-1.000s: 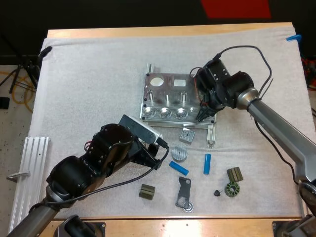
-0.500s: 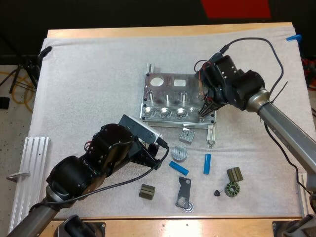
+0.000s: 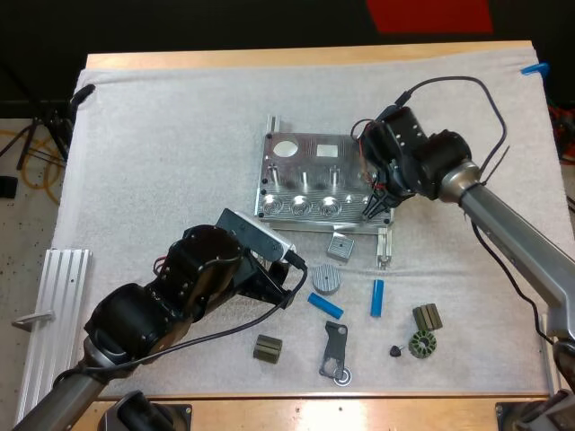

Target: Load cells from right to left

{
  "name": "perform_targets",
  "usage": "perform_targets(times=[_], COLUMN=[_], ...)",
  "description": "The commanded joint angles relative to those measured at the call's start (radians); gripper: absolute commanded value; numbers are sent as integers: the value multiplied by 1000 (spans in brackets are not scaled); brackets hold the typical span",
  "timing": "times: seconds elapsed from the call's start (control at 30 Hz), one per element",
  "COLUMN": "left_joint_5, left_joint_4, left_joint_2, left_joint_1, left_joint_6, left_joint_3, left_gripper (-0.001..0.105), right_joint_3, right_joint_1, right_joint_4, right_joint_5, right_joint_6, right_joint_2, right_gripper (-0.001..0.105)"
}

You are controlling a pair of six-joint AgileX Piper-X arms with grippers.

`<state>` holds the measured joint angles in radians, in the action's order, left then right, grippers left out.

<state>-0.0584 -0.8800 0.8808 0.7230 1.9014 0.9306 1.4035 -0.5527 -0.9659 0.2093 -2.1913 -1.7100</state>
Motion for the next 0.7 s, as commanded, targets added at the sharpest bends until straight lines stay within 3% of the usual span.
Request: perform_targets(times=[0.0, 0.67], left_joint_5=[-20, -20], left_joint_4=[11, 11], left_joint_2=[-7, -7], left_joint_1=[7, 7], left_joint_6=[1, 1], left_joint_3=[6, 6], left_gripper=[69, 69], right_joint_3=[1, 1], right_joint_1=[3, 25], right_joint_4=[1, 65], right_joint_5=[5, 34], right_joint_6=[-11, -38], right_joint_2=[-11, -22], right_gripper=[39, 39])
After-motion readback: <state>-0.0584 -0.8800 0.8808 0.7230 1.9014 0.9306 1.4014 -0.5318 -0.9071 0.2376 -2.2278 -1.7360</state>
